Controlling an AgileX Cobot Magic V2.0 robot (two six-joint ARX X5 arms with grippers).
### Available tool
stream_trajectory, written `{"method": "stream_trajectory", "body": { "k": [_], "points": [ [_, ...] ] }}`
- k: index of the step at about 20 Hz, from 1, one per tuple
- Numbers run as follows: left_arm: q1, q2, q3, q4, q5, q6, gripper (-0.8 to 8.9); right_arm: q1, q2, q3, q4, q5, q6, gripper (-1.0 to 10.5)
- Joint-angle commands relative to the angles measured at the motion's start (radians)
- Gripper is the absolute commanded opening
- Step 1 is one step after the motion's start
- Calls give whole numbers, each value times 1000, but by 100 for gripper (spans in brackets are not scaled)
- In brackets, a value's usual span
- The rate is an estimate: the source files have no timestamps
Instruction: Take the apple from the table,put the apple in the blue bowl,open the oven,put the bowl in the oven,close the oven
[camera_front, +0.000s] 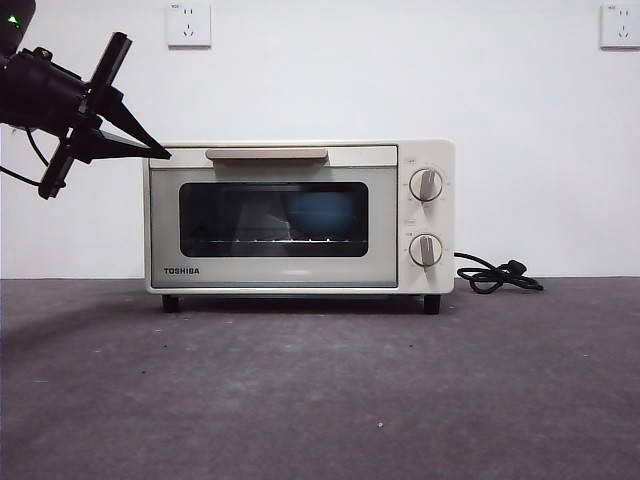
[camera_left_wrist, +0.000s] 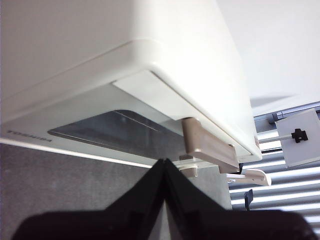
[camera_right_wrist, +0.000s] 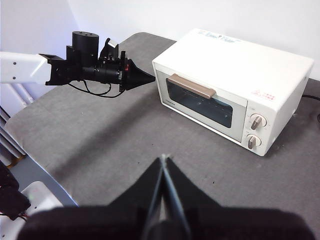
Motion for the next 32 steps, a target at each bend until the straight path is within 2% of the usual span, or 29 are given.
{"method": "stream_trajectory", "body": {
  "k": [1, 8, 11, 14, 21, 24, 29, 32],
  "points": [
    [-3, -3, 2, 19, 8, 16, -6, 2, -2, -6, -24, 4, 11, -11],
    [-4, -33, 2, 20, 25, 58, -5, 2, 1, -6, -24, 4, 11, 2],
    [-4, -69, 2, 4, 52, 114, -5, 2, 1, -6, -24, 3, 11, 2],
    [-4, -134, 2, -79, 55, 230, -5, 2, 1, -6, -24, 3, 11, 2],
    [-13, -363, 2, -362, -5, 596, -5, 2, 1, -6, -24, 4, 11, 2],
    [-13, -482, 2, -467, -25, 684, -5, 2, 2, -6, -24, 4, 11, 2],
    [-13, -666, 2, -616, -14, 673, -4, 2, 7, -6, -24, 4, 11, 2],
    [-13, -749, 2, -653, -14, 662, -4, 1, 15, -6, -24, 4, 11, 2]
  ]
}}
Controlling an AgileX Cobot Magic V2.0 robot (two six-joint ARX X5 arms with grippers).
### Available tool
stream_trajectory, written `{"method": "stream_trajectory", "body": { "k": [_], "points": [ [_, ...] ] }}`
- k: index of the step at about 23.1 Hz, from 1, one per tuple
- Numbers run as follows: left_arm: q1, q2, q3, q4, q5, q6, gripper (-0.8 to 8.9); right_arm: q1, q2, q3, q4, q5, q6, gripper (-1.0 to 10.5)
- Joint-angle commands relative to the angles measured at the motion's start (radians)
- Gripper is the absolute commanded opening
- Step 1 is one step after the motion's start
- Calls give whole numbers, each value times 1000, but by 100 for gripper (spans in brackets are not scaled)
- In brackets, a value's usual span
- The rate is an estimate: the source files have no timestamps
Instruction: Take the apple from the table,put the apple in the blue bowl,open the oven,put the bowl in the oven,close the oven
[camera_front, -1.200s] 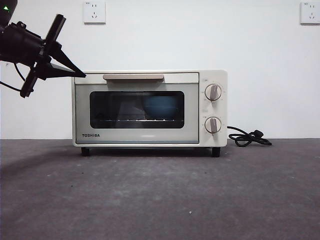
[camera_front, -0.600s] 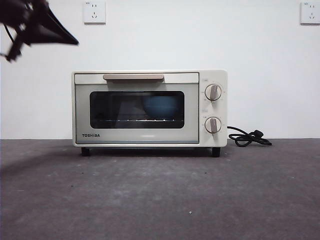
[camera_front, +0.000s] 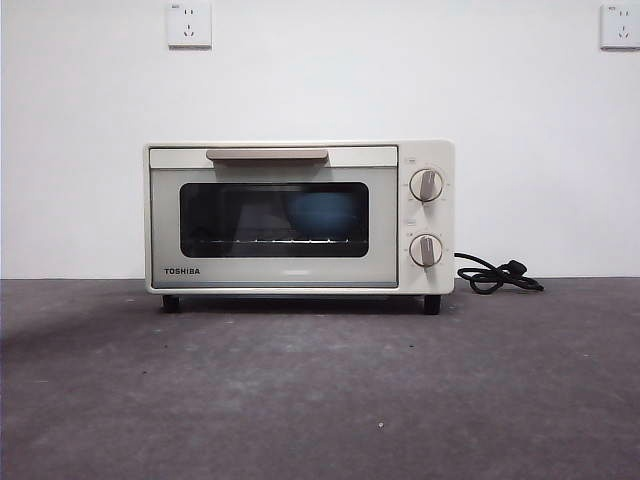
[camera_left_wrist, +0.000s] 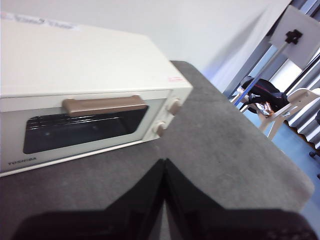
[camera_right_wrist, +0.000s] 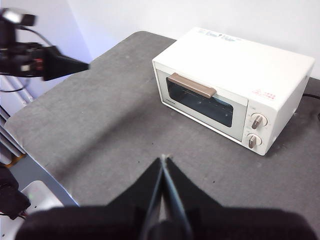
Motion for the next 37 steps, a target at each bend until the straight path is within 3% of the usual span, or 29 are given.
{"method": "stream_trajectory", "body": {
  "k": [1, 13, 16, 21, 26, 30, 37],
  "points": [
    [-2, -62, 2, -5, 3, 14, -4, 1, 11, -6, -24, 5, 11, 2],
    [-2, -104, 2, -4, -2, 29, -4, 1, 60, -6, -24, 5, 11, 2],
    [-2, -93, 2, -5, -32, 135, -4, 1, 81, -6, -24, 5, 11, 2],
    [0, -91, 0, -5, -237, 303, -4, 1, 116, -6, -24, 5, 11, 2],
    [3, -127, -37, 4, -349, 411, -4, 1, 167, -6, -24, 23, 10, 2],
    [5, -202, -138, 60, -447, 436, -4, 1, 206, -6, -24, 30, 10, 2],
    [5, -441, -485, 255, -455, 430, -4, 1, 270, -6, -24, 31, 10, 2]
  ]
}}
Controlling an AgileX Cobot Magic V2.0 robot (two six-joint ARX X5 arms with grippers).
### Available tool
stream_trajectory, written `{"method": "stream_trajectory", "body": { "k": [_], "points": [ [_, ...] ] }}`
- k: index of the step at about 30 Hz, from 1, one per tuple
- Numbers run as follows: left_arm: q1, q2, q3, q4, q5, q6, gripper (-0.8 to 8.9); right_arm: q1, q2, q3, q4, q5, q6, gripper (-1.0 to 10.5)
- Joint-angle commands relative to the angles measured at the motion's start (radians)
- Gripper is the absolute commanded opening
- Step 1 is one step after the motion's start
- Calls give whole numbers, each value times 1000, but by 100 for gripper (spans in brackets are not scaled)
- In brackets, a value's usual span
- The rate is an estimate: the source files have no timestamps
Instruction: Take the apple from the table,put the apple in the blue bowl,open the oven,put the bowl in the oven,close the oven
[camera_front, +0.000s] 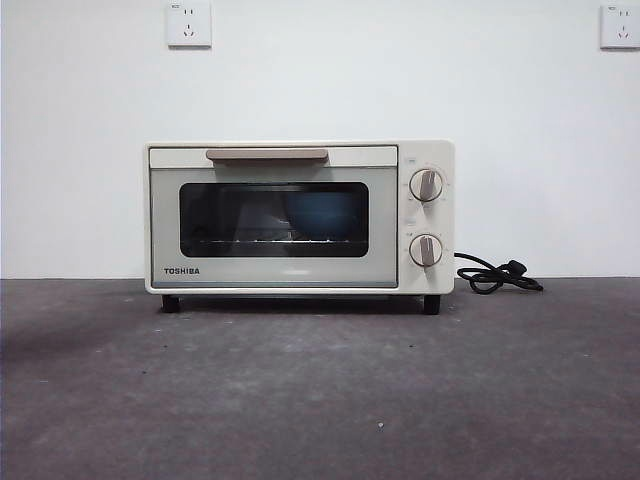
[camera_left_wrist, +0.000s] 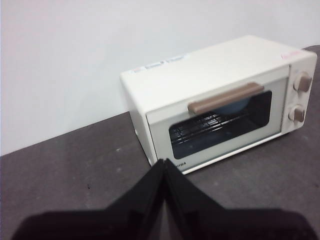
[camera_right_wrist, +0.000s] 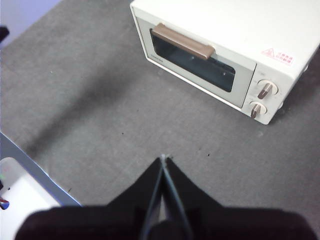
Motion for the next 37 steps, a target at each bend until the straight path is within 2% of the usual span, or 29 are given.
{"method": "stream_trajectory", "body": {
  "k": [1, 7, 13, 23, 37],
  "points": [
    [2, -108, -167, 88, -11, 16, -4, 1, 22, -6, -24, 4, 10, 2],
    [2, -325, -430, 164, -95, -45, -4, 1, 63, -6, -24, 4, 10, 2],
    [2, -463, -575, 166, -178, -109, -4, 1, 77, -6, -24, 4, 10, 2],
    [2, -541, -678, 166, -181, -130, -4, 1, 77, -6, -24, 5, 10, 2],
    [2, -541, -692, 143, -180, -135, -4, 1, 77, -6, -24, 4, 10, 2]
  ]
}}
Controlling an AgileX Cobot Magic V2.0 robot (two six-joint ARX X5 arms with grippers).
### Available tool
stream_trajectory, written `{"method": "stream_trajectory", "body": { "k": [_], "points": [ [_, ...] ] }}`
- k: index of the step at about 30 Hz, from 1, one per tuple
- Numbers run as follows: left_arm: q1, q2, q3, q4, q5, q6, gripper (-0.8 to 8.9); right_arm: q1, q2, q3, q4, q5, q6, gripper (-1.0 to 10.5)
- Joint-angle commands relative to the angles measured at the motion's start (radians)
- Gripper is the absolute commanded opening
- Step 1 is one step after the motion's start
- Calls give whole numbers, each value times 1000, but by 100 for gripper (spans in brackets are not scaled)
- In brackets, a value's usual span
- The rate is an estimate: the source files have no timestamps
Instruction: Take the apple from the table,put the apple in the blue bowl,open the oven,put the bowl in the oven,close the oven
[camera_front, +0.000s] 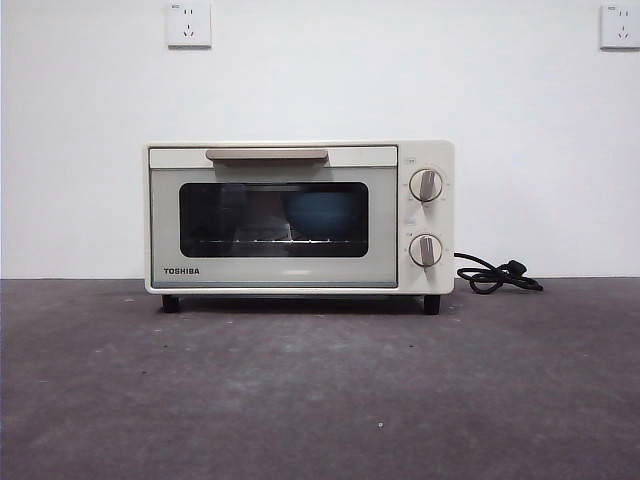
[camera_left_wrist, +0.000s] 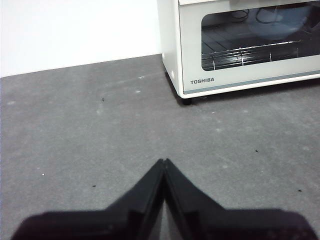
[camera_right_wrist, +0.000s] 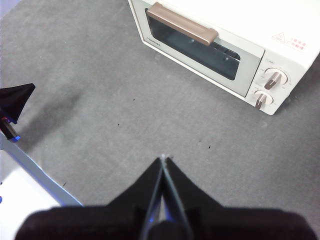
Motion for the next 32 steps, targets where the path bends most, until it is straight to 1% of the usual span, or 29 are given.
{"method": "stream_trajectory", "body": {
  "k": [1, 19, 21, 22, 24, 25, 26, 27, 28, 29, 30, 32],
  "points": [
    [2, -2, -10, 8, 5, -7, -4, 1, 2, -6, -24, 4, 10, 2],
    [2, 10, -10, 7, 5, -7, -4, 1, 2, -6, -24, 4, 10, 2],
    [2, 10, -10, 7, 5, -7, -4, -4, 2, -6, -23, 18, 2, 2],
    [2, 10, -10, 7, 5, -7, -4, -14, -1, -6, -22, 47, -29, 2],
    [2, 10, -10, 7, 5, -7, -4, -24, -14, -6, -2, 108, -125, 2],
    [2, 10, -10, 7, 5, -7, -4, -31, -20, -7, 22, 119, -182, 2],
    [2, 10, -10, 7, 5, -7, -4, -42, -27, -7, 55, 108, -245, 2],
    [2, 10, -10, 7, 5, -7, -4, -55, -33, -7, 90, 81, -293, 2],
    [2, 10, -10, 7, 5, -7, -4, -74, -42, -8, 133, 35, -332, 2],
    [2, 10, -10, 7, 5, -7, -4, -96, -53, -10, 177, -28, -348, 2],
    [2, 10, -10, 7, 5, -7, -4, -118, -62, -14, 214, -88, -349, 2],
    [2, 10, -10, 7, 5, -7, -4, -174, -90, -42, 295, -240, -340, 2]
  ]
}}
